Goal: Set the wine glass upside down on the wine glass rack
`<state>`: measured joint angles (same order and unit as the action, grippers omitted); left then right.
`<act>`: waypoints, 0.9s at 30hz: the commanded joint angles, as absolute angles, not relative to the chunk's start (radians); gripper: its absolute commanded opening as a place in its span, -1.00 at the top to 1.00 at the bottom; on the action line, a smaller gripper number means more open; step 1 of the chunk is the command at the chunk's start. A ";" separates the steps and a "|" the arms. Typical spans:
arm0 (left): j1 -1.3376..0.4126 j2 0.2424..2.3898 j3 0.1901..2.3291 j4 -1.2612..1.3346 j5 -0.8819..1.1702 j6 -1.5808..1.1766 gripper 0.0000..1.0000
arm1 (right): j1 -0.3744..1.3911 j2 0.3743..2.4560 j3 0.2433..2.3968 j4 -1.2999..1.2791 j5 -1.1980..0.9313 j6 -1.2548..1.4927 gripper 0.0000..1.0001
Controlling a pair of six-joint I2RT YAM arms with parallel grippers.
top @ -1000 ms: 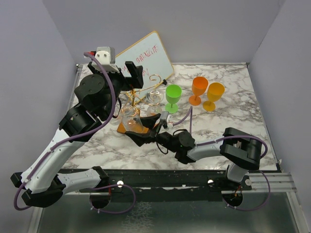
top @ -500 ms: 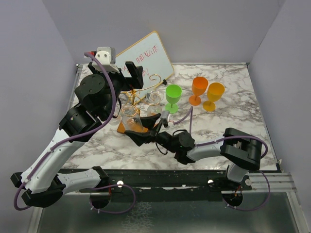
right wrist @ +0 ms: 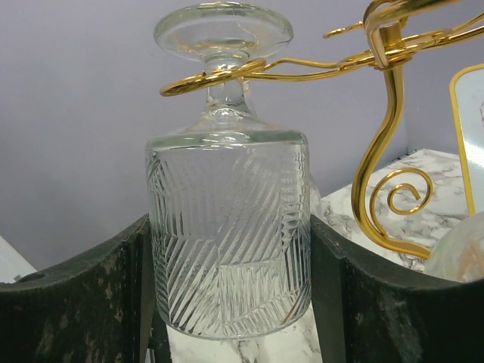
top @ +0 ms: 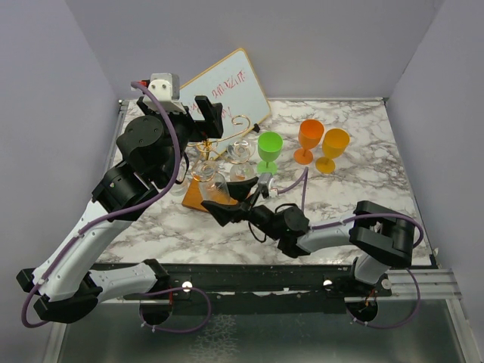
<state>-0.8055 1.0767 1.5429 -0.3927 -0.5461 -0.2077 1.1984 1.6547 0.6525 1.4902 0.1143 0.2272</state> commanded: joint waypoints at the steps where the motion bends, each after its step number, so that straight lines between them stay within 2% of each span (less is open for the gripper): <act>1: -0.806 1.071 1.536 -0.400 -0.529 -0.219 -0.98 | 1.201 1.627 0.646 1.756 0.168 0.238 0.98; 4: -0.806 1.072 1.537 -0.400 -0.527 -0.221 -0.98 | 1.201 1.640 0.650 1.755 0.205 0.264 0.92; 11: -0.806 1.068 1.535 -0.400 -0.525 -0.221 -0.98 | 1.201 1.687 0.646 1.754 0.220 0.259 0.40; 17: -0.806 1.066 1.530 -0.400 -0.527 -0.218 -0.98 | 1.201 1.711 0.636 1.753 0.212 0.241 0.11; 27: -0.806 1.067 1.526 -0.400 -0.532 -0.213 -0.98 | 1.201 1.712 0.598 1.752 0.204 0.247 -0.53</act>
